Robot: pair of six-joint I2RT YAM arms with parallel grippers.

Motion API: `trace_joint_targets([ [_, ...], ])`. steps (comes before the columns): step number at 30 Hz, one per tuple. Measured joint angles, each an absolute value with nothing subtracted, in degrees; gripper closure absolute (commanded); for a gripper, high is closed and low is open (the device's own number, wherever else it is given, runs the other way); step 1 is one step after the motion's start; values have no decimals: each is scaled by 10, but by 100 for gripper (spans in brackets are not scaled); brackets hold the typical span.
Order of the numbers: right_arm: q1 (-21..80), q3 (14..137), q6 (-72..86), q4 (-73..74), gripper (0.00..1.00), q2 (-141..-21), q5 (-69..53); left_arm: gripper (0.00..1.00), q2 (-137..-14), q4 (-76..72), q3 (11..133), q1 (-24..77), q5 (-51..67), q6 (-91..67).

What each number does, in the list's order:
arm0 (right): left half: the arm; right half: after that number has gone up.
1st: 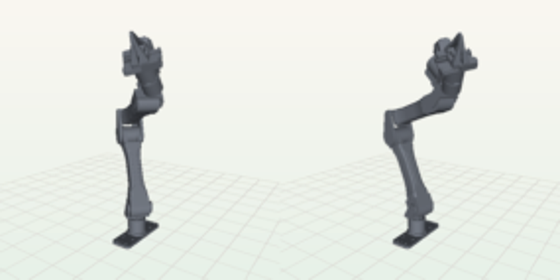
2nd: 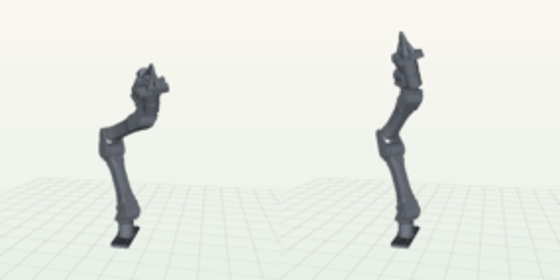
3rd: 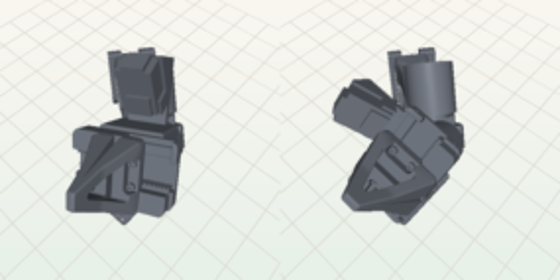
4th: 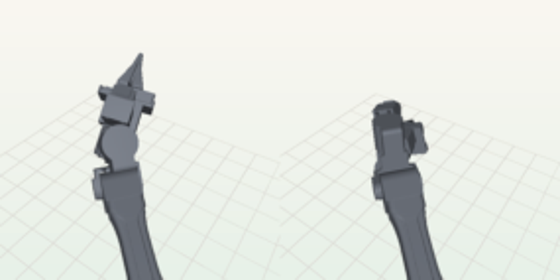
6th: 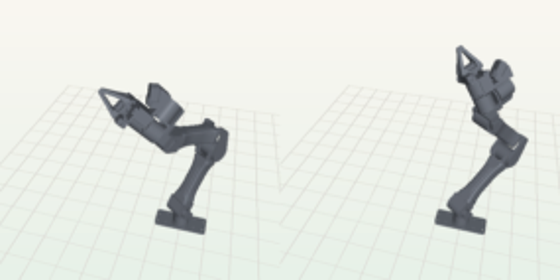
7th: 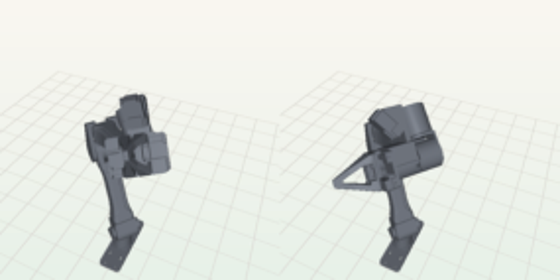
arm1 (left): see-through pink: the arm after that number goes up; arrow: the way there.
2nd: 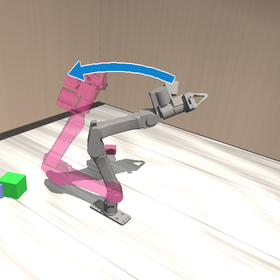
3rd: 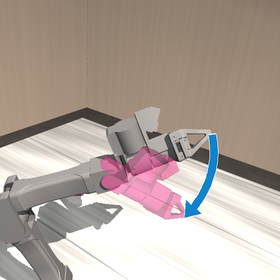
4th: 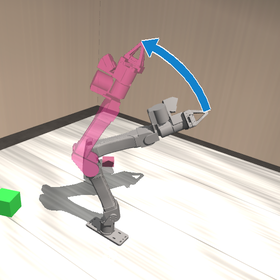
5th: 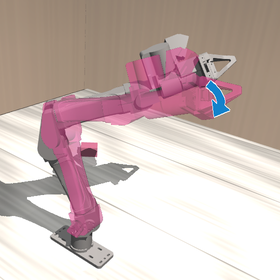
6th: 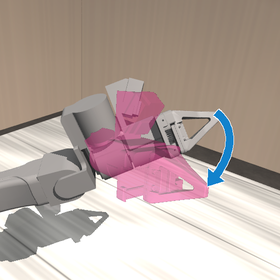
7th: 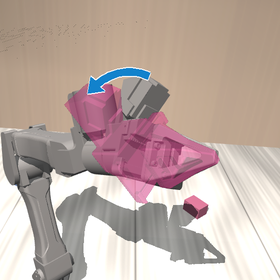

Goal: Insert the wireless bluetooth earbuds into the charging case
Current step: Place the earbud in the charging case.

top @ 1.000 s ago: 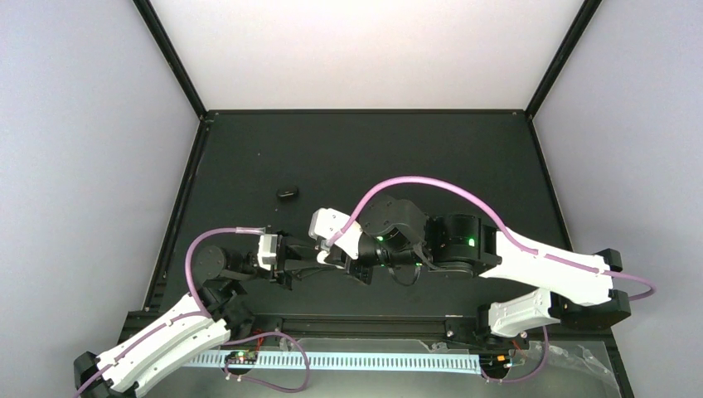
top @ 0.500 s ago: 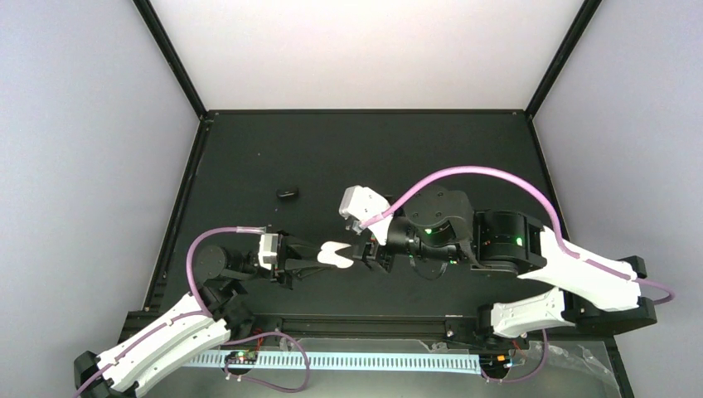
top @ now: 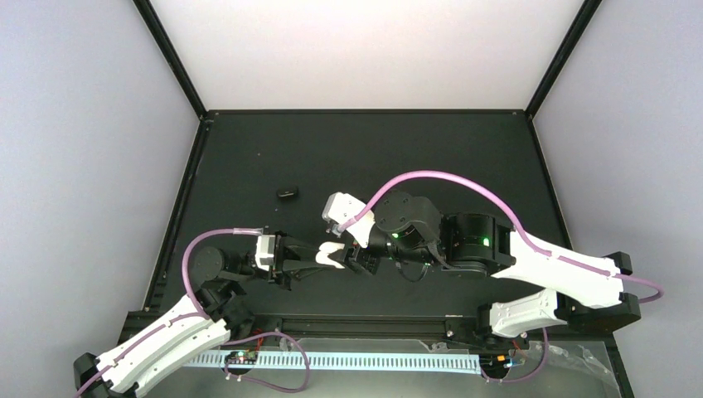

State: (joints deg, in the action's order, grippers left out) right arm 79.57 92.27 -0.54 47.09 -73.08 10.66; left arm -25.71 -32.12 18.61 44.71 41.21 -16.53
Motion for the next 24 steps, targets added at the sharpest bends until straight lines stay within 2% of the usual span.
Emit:
trace_joint_targets([
  [24, 790, 921, 10, 463, 31, -743, 113, 99, -252, -324, 186, 447, 412, -166],
])
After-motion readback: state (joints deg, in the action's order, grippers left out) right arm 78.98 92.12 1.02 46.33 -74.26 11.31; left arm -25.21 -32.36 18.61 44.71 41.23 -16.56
